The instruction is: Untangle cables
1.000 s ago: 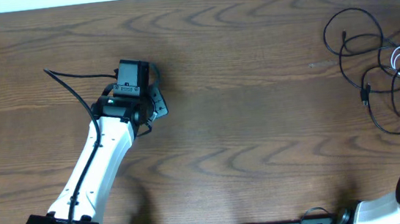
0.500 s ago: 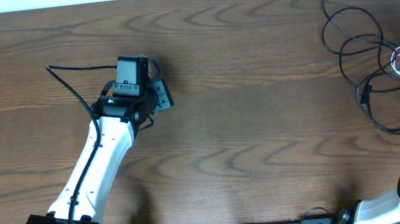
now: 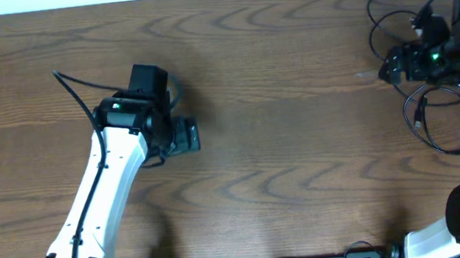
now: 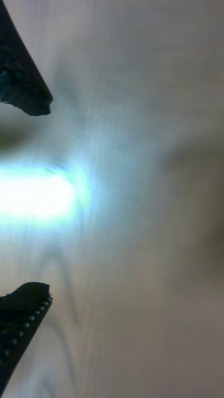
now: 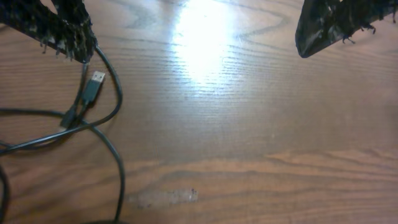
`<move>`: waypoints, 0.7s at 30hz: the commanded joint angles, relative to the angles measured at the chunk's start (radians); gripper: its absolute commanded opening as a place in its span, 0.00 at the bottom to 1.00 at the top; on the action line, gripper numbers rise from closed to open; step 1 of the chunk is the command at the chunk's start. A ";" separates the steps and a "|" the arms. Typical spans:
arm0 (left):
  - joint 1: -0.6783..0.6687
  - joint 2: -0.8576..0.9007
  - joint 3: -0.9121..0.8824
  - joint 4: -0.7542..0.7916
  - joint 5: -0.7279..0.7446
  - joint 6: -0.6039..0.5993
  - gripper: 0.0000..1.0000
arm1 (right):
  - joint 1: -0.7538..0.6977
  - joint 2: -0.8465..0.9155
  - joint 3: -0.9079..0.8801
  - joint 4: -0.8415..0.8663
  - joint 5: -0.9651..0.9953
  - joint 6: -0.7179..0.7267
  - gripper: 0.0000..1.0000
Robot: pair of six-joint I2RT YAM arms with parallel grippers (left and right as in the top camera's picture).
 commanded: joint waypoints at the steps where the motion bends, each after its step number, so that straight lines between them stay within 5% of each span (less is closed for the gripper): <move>1: 0.033 -0.010 0.012 -0.083 -0.043 0.012 0.92 | 0.021 -0.064 -0.070 0.019 0.047 0.039 0.99; 7: 0.061 -0.156 -0.047 -0.082 -0.058 0.013 0.92 | 0.024 -0.294 -0.324 0.199 0.060 0.062 0.99; 14: 0.061 -0.513 -0.225 0.127 -0.058 0.012 0.93 | 0.026 -0.658 -0.627 0.437 0.059 0.071 0.99; 21: 0.061 -0.753 -0.298 0.162 -0.058 0.013 0.92 | 0.026 -0.865 -0.721 0.373 0.060 0.072 0.99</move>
